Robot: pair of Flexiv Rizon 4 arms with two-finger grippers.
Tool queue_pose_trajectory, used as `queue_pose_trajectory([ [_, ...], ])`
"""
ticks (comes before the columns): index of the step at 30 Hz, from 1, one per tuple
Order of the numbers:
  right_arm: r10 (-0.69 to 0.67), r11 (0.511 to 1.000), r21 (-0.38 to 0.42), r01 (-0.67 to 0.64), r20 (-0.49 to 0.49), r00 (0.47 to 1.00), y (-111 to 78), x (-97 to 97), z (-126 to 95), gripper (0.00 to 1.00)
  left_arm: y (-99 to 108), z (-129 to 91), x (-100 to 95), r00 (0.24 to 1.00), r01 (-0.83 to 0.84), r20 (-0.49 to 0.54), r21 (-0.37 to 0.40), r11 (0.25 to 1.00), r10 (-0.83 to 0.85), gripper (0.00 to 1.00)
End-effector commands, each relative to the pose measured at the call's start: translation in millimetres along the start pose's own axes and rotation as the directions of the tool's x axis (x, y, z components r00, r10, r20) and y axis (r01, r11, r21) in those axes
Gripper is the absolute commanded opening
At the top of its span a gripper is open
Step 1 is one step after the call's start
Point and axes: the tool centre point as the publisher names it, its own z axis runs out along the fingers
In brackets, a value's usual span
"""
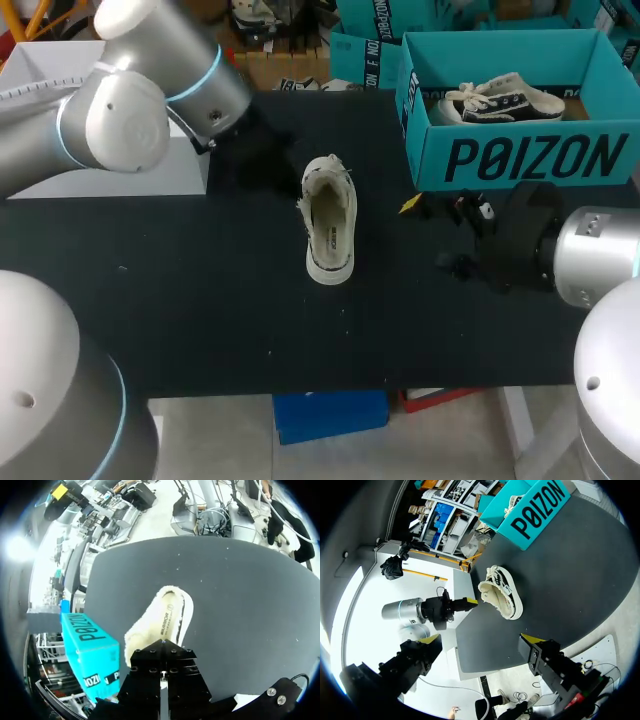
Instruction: Take the shoe out of the shoebox, open the shoe tongue, remove and reinsert the insole, then place the shoe into the shoebox
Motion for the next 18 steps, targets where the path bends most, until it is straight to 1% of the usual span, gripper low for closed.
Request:
queue_pose_trajectory([
  [1, 0.013, 0.997, 0.074, -0.012, -0.015, 1.0, 1.0, -7.1, -4, 1.0, 10, 3, 0.2, 0.986, 0.101, 0.133, -0.031, 0.994, -0.096, 0.0],
  [3, 0.013, 0.997, 0.074, -0.012, -0.015, 1.0, 1.0, -7.1, -4, 1.0, 17, 2, -4.0, 0.976, 0.146, 0.17, -0.036, 0.989, -0.138, 0.0],
  [10, 0.013, 0.997, 0.074, -0.012, -0.015, 1.0, 1.0, -7.1, -4, 1.0, 38, 6, -16.5, 0.93, 0.269, 0.259, 0.004, 0.963, -0.261, 0.0],
  [16, 0.013, 0.997, 0.074, -0.012, -0.015, 1.0, 1.0, -7.1, -4, 1.0, 58, 14, -31.0, 0.896, 0.326, 0.303, 0.049, 0.944, -0.325, 0.0],
  [18, 0.013, 0.997, 0.074, -0.012, -0.015, 1.0, 1.0, -7.1, -4, 1.0, 65, 18, -38.2, 0.894, 0.329, 0.304, 0.049, 0.943, -0.328, 0.0],
])
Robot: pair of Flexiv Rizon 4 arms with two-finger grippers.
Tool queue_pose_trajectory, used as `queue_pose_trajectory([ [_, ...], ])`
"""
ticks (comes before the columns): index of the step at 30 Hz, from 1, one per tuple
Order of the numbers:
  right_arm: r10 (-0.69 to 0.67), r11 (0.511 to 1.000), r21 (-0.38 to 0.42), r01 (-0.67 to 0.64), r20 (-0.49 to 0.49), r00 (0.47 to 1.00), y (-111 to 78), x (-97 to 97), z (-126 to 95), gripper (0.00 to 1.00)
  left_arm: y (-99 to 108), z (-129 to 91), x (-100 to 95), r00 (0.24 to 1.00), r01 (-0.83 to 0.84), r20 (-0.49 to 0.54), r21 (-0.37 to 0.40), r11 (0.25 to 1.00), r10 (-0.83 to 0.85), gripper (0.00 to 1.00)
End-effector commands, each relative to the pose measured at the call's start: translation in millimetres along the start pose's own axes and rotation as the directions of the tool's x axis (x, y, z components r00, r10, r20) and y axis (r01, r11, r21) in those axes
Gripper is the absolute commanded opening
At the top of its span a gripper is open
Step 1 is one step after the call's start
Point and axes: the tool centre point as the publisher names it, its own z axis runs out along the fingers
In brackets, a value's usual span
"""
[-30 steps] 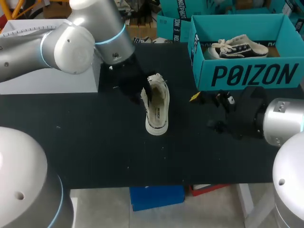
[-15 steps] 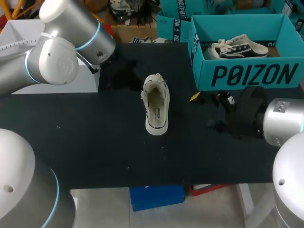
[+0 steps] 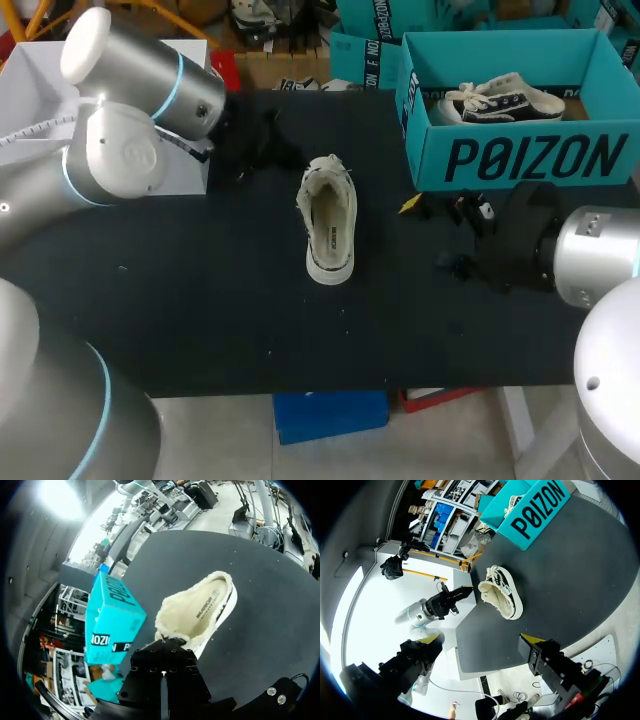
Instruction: Take the shoe out of the shoebox, open the shoe tongue, remove and reinsert the insole, then place the shoe into the shoebox
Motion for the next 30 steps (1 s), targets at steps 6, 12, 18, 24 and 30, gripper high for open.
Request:
queue_pose_trajectory([
  [6, 0.013, 0.997, 0.074, -0.012, -0.015, 1.0, 1.1, -7.1, -4, 1.0, 19, 35, -22.2, 1.0, 0.005, 0.014, 0.021, 1.0, -0.005, 0.0],
  [12, 0.013, 0.997, 0.074, -0.012, -0.015, 1.0, 1.1, -7.1, -4, 1.0, 16, 50, -22.4, 1.0, 0.016, 0.001, 0.061, 0.998, -0.016, 0.0],
  [18, 0.013, 0.997, 0.074, -0.012, -0.015, 1.0, 1.1, -7.1, -4, 1.0, 2, 49, -9.3, 1.0, 0.023, -0.021, 0.095, 0.995, -0.021, 0.0],
  [24, 0.013, 0.997, 0.074, -0.012, -0.015, 1.0, 1.1, -7.1, -4, 1.0, -14, 31, 11.7, 0.999, 0.024, -0.029, 0.101, 0.995, -0.021, 0.0],
  [30, 0.013, 0.997, 0.074, -0.012, -0.015, 1.0, 1.1, -7.1, -4, 1.0, -21, 19, 29.9, 0.998, 0.054, -0.027, 0.112, 0.992, -0.051, 0.0],
])
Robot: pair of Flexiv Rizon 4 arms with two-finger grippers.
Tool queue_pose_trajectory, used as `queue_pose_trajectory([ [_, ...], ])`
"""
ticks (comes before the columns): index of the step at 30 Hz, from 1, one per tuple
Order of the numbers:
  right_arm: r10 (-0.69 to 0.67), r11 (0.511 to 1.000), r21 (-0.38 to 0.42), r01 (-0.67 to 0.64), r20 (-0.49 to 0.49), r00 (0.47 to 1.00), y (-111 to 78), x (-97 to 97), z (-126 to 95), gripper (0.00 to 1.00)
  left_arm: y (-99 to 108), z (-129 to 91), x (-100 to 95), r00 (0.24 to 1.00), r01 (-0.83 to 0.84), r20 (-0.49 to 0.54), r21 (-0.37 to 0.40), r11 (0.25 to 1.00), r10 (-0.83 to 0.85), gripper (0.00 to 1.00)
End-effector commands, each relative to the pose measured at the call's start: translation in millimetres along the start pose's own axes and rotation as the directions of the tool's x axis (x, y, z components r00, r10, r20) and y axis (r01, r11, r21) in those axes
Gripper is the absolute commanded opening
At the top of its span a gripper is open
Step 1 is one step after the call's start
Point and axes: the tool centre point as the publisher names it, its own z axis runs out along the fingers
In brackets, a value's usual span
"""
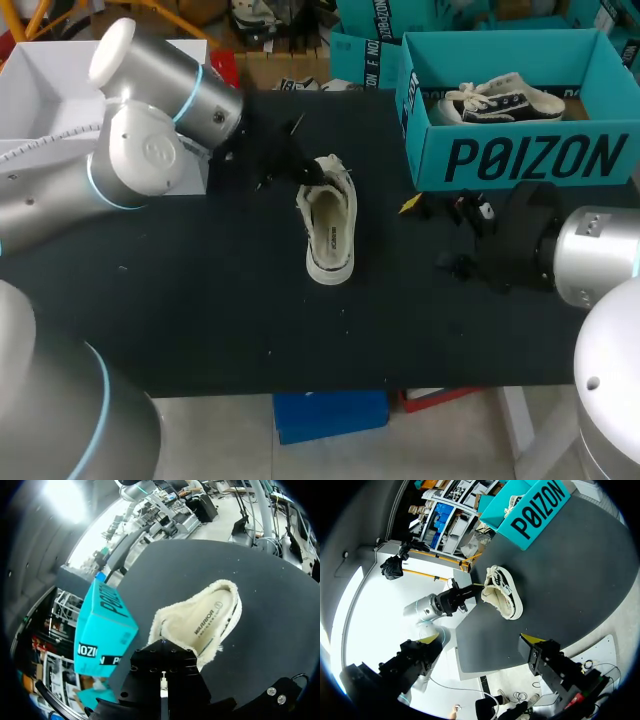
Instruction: Take the shoe out of the shoebox, open the shoe tongue, remove and reinsert the insole, then place the shoe into the shoebox
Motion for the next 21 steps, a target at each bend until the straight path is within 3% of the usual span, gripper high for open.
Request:
queue_pose_trajectory([
  [1, 0.013, 0.997, 0.074, -0.012, -0.015, 1.0, 1.0, -7.1, -4, 1.0, -8, -15, 19.5, 1.0, 0.011, 0.021, -0.011, 1.0, -0.011, 0.0],
  [12, 0.013, 0.997, 0.074, -0.012, -0.015, 1.0, 1.0, -7.1, -4, 1.0, -9, -4, 28.4, 0.999, 0.033, 0.018, 0.001, 0.999, -0.033, 0.02],
  [21, 0.013, 0.997, 0.074, -0.012, -0.015, 1.0, 1.0, -7.1, -4, 1.0, -9, -21, 2.7, 0.999, -0.004, 0.04, -0.022, 1.0, 0.005, 0.0],
])
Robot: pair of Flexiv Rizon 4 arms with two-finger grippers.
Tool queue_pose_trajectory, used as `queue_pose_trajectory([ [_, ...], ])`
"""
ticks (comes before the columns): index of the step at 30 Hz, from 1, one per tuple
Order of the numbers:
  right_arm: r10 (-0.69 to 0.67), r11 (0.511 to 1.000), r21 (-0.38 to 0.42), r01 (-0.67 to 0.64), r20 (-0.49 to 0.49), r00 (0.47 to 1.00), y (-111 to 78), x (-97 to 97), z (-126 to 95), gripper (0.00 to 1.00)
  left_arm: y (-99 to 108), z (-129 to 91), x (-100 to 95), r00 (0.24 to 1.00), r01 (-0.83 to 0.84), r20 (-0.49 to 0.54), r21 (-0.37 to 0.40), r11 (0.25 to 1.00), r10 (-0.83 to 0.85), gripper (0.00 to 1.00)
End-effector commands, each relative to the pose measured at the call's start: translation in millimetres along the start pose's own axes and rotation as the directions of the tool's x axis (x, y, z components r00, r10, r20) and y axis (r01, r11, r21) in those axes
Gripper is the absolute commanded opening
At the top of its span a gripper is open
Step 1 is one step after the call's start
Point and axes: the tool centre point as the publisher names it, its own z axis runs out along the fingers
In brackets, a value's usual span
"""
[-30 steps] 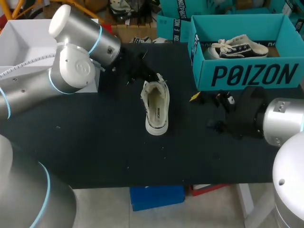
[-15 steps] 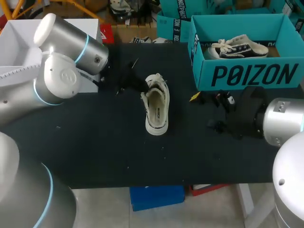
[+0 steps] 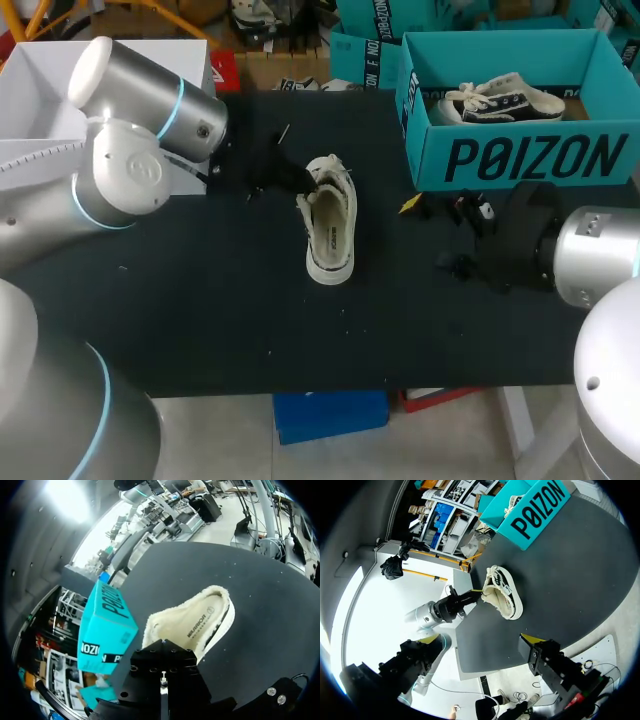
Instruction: Take the shoe out of the shoebox, open the shoe tongue, remove and reinsert the insole, then place the shoe into the shoebox
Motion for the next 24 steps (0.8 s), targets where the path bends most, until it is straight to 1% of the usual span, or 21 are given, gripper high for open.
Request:
queue_pose_trajectory([
  [1, 0.013, 0.997, 0.074, -0.012, -0.015, 1.0, 1.0, -7.1, -4, 1.0, 0, -10, -10.4, 1.0, -0.009, -0.001, -0.011, 1.0, 0.009, 0.0],
  [5, 0.013, 0.997, 0.074, -0.012, -0.015, 1.0, 1.0, -7.1, -4, 1.0, 6, -10, -16.7, 1.0, -0.012, 0.006, -0.019, 1.0, 0.012, 0.0],
  [12, 0.013, 0.997, 0.074, -0.012, -0.015, 1.0, 1.0, -7.1, -4, 1.0, 22, 7, -14.8, 1.0, 0.011, 0.01, -0.016, 1.0, -0.011, 0.0],
  [18, 0.013, 0.997, 0.074, -0.012, -0.015, 1.0, 1.0, -7.1, -4, 1.0, 28, 19, -20.2, 1.0, 0.011, 0.001, -0.013, 1.0, -0.011, 0.0],
  [24, 0.013, 0.997, 0.074, -0.012, -0.015, 1.0, 1.0, -7.1, -4, 1.0, 29, 28, -21.9, 1.0, 0.0, -0.022, -0.003, 1.0, 0.0, 0.0],
])
